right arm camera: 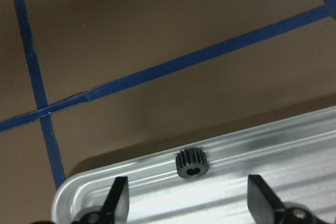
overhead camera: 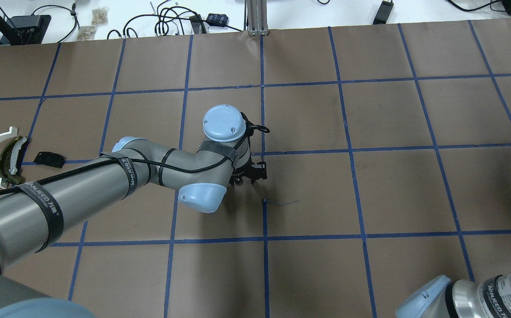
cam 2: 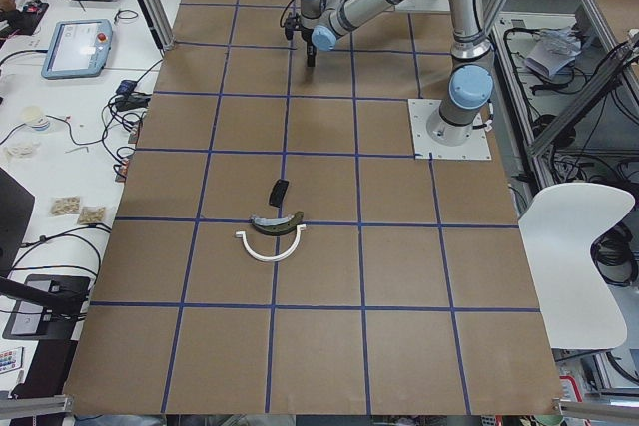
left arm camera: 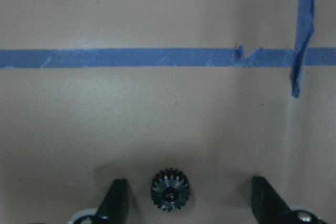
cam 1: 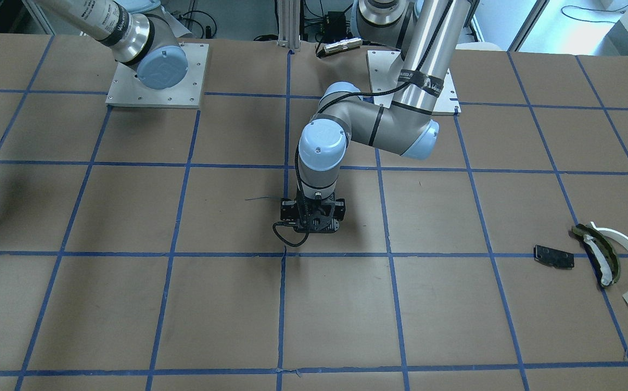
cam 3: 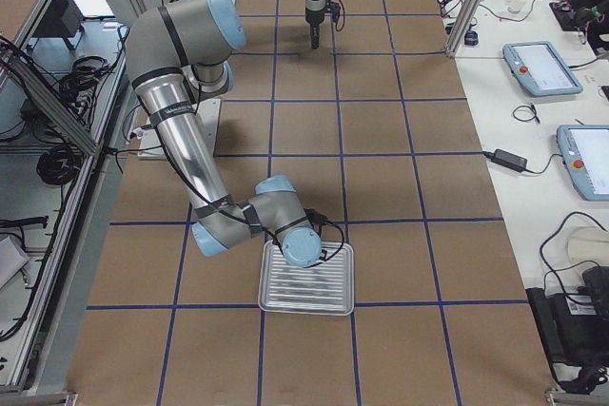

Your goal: Place bearing gear from tray to pile

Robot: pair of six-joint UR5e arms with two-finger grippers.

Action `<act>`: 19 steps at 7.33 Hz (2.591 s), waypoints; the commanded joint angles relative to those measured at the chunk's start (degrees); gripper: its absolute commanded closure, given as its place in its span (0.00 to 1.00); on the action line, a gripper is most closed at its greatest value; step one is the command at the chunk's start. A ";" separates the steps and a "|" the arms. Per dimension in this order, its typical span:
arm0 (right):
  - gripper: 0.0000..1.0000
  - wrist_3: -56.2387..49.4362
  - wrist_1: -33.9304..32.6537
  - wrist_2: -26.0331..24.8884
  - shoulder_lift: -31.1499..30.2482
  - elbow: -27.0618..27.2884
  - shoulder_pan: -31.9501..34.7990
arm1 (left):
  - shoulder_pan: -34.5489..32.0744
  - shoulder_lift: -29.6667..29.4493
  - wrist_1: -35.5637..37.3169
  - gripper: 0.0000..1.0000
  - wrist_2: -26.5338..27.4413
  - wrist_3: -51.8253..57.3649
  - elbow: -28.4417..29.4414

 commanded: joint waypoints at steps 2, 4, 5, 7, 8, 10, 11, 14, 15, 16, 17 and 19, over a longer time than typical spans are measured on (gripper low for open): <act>0.18 0.34 -0.03 0.09 1.30 0.01 0.18 | 0.24 0.16 0.08 1.00 0.09 0.44 0.34; 0.18 1.12 0.32 1.76 1.30 0.01 1.14 | 1.03 1.91 -0.01 1.00 0.09 1.23 0.69; 0.18 1.13 0.41 1.77 1.39 0.01 1.49 | 4.60 3.05 -0.97 1.00 -0.26 2.80 1.13; 0.19 1.13 0.32 1.77 1.39 0.53 1.58 | 17.40 7.43 -9.10 1.00 -0.35 17.42 0.61; 0.19 1.04 -0.12 1.77 1.39 1.40 1.58 | 24.69 9.72 -12.37 1.00 0.34 24.37 0.61; 0.22 1.04 -0.29 1.68 1.30 1.68 1.58 | 41.47 12.28 -15.92 1.00 4.02 45.77 0.26; 0.23 1.04 -0.30 1.68 1.30 1.68 1.58 | 49.82 12.29 -15.31 1.00 4.04 56.76 -1.22; 0.33 1.04 -0.65 0.71 1.04 0.98 1.58 | 61.67 9.67 -14.69 1.00 3.34 63.28 -2.91; 0.36 0.95 -0.65 0.62 1.04 0.97 1.58 | 61.68 8.53 -14.60 1.00 3.25 63.28 -2.47; 0.42 0.95 -0.56 0.71 1.04 1.06 1.58 | 61.68 7.30 -12.17 1.00 3.25 63.63 -2.29; 0.62 0.60 -0.65 0.97 1.12 1.15 1.67 | 61.59 6.59 -7.79 1.00 3.08 63.81 -2.38; 0.83 1.04 -0.56 1.15 1.04 1.06 1.76 | 60.89 5.71 -7.57 1.00 0.90 62.85 -2.47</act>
